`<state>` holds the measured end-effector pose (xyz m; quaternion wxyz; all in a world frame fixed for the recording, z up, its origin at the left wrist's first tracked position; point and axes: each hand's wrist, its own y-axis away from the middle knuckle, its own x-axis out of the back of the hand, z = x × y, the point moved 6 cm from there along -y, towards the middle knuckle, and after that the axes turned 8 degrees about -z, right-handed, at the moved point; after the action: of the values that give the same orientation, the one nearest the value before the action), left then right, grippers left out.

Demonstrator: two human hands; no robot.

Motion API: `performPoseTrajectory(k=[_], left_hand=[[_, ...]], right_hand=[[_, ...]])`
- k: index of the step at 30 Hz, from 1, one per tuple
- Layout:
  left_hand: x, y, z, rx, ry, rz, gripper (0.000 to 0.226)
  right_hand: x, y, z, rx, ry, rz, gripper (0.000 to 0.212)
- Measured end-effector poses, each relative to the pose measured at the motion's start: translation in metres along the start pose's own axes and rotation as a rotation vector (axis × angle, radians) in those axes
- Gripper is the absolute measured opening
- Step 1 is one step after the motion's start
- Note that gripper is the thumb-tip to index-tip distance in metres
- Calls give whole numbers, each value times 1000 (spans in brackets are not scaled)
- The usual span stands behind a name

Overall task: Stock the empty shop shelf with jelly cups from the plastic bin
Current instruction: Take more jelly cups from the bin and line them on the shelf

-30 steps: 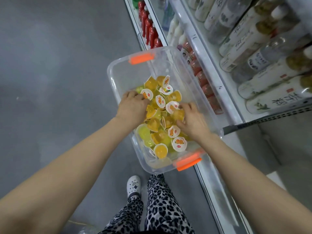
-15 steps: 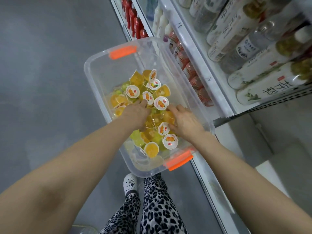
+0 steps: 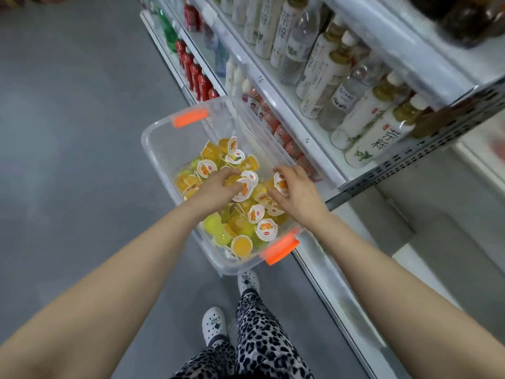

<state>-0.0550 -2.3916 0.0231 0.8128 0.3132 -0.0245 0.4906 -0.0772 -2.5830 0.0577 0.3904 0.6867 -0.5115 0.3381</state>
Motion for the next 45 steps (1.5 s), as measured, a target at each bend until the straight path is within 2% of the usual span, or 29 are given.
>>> performPoseTrajectory(k=[2, 6, 8, 12, 16, 19, 29, 34, 37, 40, 45], left_hand=[[-4, 10, 9, -30, 45, -23, 66], [-9, 29, 35, -121, -146, -1, 84], [-11, 41, 53, -203, -214, 23, 80], [-26, 65, 90, -329, -266, -34, 58], [-53, 83, 127, -421, -340, -59, 39], [-78, 100, 161, -553, -356, -68, 31], [-190, 135, 256, -733, -420, -216, 33], [-260, 157, 308, -822, -441, -230, 40], [-304, 171, 331, -846, -405, -300, 42], [-346, 182, 350, -902, -455, -322, 54], [-400, 191, 372, -949, -526, -308, 43]], right_hand=[[17, 14, -3, 0, -3, 59, 51], [51, 47, -8, -19, -1, 172, 51], [67, 65, -10, -29, -7, 220, 52], [98, 105, -7, -92, -23, 349, 53], [123, 147, 4, -145, -24, 463, 52], [139, 180, 18, -166, 23, 522, 49], [204, 313, 82, -298, 26, 734, 42], [244, 389, 131, -372, 76, 861, 40], [267, 437, 166, -464, 70, 892, 43], [285, 474, 205, -568, 15, 893, 48], [298, 503, 261, -683, -78, 846, 48]])
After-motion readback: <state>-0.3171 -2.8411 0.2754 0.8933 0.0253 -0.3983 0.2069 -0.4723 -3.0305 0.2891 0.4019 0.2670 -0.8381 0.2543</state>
